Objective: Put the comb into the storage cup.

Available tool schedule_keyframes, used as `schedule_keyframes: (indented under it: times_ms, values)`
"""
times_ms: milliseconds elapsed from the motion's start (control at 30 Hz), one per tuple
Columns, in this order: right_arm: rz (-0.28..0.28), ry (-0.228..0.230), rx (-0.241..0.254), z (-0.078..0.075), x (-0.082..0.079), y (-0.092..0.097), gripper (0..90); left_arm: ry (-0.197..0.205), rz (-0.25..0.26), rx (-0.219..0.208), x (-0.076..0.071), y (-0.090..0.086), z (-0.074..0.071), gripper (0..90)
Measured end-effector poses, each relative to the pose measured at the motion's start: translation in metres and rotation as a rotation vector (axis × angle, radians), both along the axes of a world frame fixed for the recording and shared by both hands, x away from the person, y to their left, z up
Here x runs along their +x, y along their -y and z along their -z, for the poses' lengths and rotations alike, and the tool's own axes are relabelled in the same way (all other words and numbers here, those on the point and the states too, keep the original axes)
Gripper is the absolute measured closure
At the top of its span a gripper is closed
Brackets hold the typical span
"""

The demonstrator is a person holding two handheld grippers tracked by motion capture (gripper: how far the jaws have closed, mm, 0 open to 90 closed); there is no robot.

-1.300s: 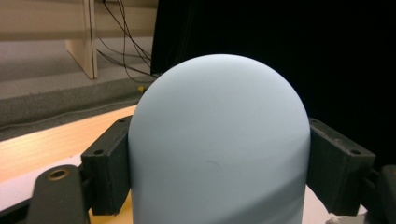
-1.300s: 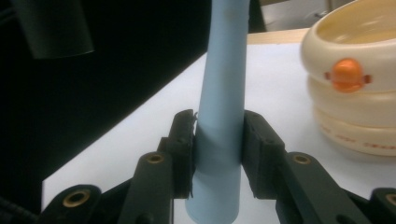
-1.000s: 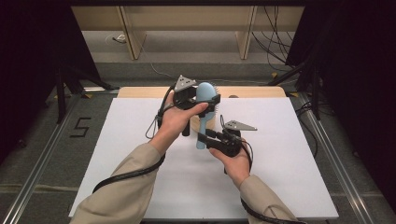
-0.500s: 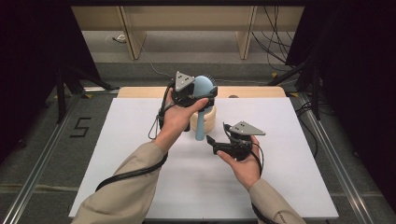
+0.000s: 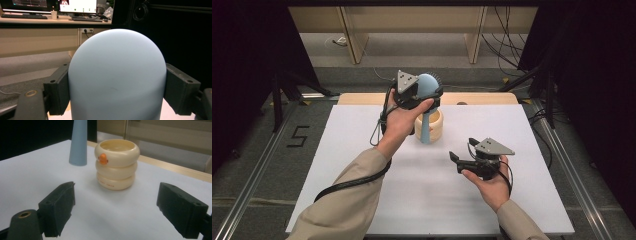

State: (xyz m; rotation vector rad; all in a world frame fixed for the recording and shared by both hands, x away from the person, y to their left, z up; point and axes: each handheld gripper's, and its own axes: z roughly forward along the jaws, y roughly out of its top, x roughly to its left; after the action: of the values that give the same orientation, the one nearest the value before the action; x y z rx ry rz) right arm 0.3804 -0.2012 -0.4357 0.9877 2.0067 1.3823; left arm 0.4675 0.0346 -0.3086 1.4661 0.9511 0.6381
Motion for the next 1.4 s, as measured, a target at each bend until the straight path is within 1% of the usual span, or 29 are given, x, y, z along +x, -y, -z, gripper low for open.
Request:
schedule_keyframes:
  times_ms: [200,567,633,833,1100,1233,1300,1400]
  values:
    - [0.015,0.011,0.006,0.0,-0.011,0.017,16.1,0.007,-0.008,-0.002,0.004,0.001,-0.003,19.5]
    - [0.052,0.001,0.007,0.004,-0.02,0.04,16.1,0.005,-0.018,-0.006,0.012,0.001,-0.002,19.5]
    - [0.058,-0.001,0.009,0.005,-0.021,0.042,16.0,0.005,-0.021,-0.004,0.014,0.001,-0.003,19.5]
    - [0.068,0.0,-0.003,0.006,-0.026,0.05,16.0,0.013,-0.031,-0.003,0.018,0.002,-0.005,19.5]
    - [0.084,-0.001,0.002,0.007,-0.03,0.058,16.0,0.019,-0.044,-0.005,0.024,0.003,-0.006,19.5]
    - [0.087,0.0,-0.001,0.009,-0.033,0.061,16.1,0.016,-0.042,-0.003,0.026,0.005,-0.006,19.5]
    - [0.089,0.002,-0.009,0.009,-0.034,0.062,16.0,0.019,-0.039,-0.011,0.028,0.005,-0.006,19.5]
    - [0.097,-0.005,-0.007,0.01,-0.035,0.064,16.0,0.024,-0.042,-0.009,0.031,0.006,-0.008,19.5]
